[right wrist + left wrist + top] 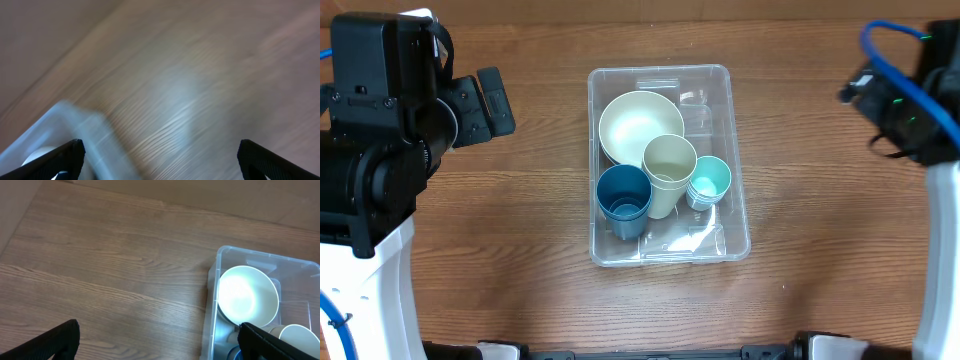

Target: Pack container

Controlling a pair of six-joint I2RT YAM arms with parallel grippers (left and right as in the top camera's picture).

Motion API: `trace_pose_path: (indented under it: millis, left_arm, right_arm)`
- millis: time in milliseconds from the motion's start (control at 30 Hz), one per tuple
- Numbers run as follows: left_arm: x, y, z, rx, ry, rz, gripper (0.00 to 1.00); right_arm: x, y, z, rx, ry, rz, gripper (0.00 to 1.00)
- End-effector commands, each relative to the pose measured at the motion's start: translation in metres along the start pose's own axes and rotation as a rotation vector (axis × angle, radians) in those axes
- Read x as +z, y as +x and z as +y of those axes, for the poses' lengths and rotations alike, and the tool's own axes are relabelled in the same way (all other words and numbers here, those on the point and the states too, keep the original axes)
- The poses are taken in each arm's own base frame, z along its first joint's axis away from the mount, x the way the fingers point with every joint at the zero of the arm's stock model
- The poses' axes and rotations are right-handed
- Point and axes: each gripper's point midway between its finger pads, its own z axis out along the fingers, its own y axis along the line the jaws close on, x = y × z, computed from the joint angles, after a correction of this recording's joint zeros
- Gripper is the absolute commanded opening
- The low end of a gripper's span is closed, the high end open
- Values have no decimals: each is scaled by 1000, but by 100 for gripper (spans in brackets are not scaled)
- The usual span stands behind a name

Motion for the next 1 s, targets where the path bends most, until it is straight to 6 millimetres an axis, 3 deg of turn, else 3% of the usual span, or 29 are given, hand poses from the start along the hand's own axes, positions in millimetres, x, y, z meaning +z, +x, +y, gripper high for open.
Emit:
trace_pose_path:
  millis: [0, 100, 167, 267, 367, 467, 700, 867, 967]
  left_arm:
    - [-5, -4, 3, -10, -4, -20, 100]
    - [-5, -4, 3, -10, -4, -20, 100]
    - [-5, -4, 3, -10, -4, -20, 100]
    - [-5, -4, 3, -10, -4, -20, 100]
    - [-5, -4, 3, -10, -4, -20, 100]
    - [-5, -4, 3, -10, -4, -20, 100]
    - [-5, -4, 3, -10, -4, -20, 100]
    - [-5, -4, 3, -10, -4, -20, 100]
    - [-5, -4, 3, -10, -4, -20, 100]
  right_arm:
    - [-68, 21, 34, -96, -176, -97, 100]
    - [-94, 32, 39, -126, -242, -131, 100]
    - [-108, 41, 27, -121, -261, -157, 100]
    - [-109, 46, 9, -115, -246, -228, 100]
    - [-101, 53, 12, -236, -326, -345, 100]
    - [-81, 74, 6, -301, -388, -433, 100]
    - [-10, 145, -40, -295, -378, -437, 100]
    - [34, 178, -69, -275, -326, -415, 100]
    - [49, 186, -76, -263, -323, -435, 100]
